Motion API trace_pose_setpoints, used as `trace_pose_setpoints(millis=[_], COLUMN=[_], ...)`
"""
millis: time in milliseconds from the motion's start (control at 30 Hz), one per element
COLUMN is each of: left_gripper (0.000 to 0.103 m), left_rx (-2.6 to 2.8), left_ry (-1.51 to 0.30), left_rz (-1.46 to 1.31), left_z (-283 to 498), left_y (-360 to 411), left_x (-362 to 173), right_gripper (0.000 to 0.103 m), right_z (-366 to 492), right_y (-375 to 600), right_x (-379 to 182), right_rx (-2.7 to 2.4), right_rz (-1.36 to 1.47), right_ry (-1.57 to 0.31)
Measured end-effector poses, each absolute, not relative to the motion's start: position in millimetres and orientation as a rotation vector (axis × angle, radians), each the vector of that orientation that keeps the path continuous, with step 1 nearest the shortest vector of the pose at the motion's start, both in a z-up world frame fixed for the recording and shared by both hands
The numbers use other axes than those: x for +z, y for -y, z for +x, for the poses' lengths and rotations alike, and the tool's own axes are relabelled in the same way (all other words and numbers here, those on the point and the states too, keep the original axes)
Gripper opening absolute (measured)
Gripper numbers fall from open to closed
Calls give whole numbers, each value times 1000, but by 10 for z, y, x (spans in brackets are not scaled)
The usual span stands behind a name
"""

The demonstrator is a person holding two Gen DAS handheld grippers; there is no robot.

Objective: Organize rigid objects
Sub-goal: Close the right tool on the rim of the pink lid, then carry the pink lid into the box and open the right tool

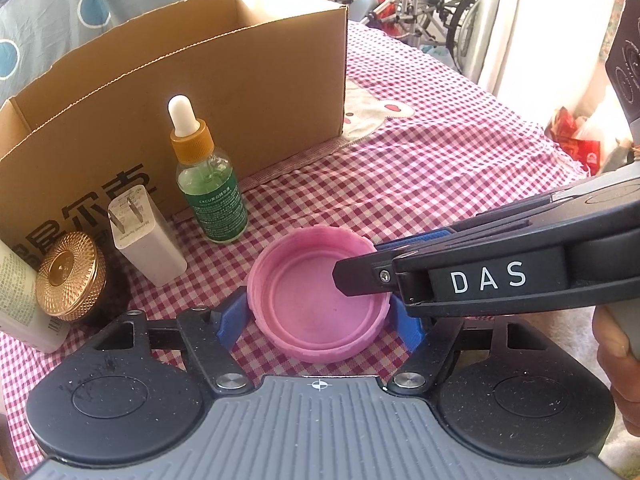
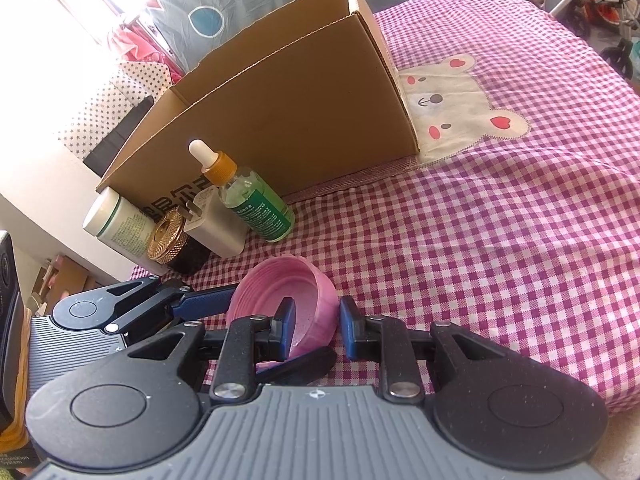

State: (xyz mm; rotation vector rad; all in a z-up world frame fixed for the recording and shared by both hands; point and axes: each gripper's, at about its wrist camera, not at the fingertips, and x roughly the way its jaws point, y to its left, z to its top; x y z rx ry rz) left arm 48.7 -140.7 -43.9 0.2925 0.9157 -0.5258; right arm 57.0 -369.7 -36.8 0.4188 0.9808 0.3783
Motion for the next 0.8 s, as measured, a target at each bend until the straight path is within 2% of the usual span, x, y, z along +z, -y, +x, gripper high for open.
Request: trace_pose_setpoints(millis=[800], left_gripper=[74], left_rx=[-496], left_ry=[-744], left_rz=[271], left_z=[158], left_y=[1307], left_x=[81], right_gripper=[27], right_z=[318], right_y=[3623], right_x=[126], right_rx=[399], right_rz=[413], right_ry=[-868])
